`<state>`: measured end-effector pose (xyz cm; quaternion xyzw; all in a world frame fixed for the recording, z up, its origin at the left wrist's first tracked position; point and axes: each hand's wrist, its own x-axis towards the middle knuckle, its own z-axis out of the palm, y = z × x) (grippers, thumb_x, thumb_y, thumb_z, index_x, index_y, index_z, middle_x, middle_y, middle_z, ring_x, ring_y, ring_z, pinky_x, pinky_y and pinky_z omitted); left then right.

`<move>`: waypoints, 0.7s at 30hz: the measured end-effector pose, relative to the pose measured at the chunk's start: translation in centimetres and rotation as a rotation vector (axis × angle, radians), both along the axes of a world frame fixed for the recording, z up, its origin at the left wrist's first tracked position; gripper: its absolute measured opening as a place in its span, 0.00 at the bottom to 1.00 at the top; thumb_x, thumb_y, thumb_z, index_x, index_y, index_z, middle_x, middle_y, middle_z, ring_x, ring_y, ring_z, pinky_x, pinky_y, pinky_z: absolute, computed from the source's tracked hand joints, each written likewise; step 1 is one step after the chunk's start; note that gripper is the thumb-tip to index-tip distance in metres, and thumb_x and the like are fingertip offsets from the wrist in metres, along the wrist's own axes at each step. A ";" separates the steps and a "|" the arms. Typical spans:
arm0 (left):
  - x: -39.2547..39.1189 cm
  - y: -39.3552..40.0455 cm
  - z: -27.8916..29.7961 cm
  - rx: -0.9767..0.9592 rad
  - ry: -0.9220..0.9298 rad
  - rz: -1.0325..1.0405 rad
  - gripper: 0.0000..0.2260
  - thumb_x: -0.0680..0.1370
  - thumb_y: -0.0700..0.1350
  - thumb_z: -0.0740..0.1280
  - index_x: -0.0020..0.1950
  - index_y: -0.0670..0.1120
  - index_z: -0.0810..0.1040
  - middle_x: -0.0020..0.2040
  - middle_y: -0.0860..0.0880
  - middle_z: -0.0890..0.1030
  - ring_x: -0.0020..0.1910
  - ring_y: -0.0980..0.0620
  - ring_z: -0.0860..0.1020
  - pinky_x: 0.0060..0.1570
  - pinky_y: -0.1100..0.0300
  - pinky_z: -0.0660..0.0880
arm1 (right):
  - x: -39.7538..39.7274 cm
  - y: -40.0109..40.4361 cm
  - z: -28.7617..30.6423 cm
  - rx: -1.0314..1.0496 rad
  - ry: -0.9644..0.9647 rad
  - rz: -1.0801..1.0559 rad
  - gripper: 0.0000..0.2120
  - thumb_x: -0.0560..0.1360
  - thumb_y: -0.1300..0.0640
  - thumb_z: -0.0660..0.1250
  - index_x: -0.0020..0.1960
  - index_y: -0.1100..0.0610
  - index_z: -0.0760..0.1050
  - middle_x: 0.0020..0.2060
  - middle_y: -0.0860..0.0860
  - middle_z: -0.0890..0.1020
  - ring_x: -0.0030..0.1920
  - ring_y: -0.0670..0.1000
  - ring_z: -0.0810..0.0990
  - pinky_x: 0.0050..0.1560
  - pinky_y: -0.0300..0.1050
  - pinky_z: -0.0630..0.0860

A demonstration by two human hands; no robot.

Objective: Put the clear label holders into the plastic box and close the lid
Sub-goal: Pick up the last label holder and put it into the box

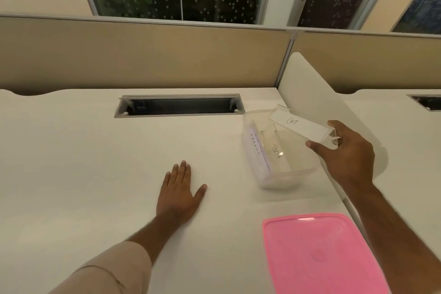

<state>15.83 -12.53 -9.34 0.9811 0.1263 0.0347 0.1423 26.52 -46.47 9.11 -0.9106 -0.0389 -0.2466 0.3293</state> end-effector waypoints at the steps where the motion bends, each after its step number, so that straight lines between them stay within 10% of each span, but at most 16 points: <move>1: 0.0 0.0 0.0 0.002 -0.001 -0.002 0.40 0.77 0.69 0.43 0.81 0.45 0.46 0.82 0.51 0.46 0.80 0.53 0.43 0.76 0.56 0.39 | 0.3 0.0 -0.3 -0.015 0.008 -0.007 0.31 0.64 0.48 0.80 0.64 0.54 0.76 0.52 0.56 0.83 0.47 0.57 0.81 0.48 0.51 0.77; 21: 0.0 -0.2 0.1 0.028 0.004 0.006 0.39 0.78 0.69 0.43 0.81 0.46 0.47 0.82 0.51 0.47 0.80 0.53 0.44 0.77 0.56 0.41 | 2.1 2.8 -4.2 -0.265 0.278 -0.049 0.29 0.64 0.57 0.78 0.61 0.60 0.70 0.52 0.61 0.78 0.53 0.65 0.77 0.48 0.56 0.76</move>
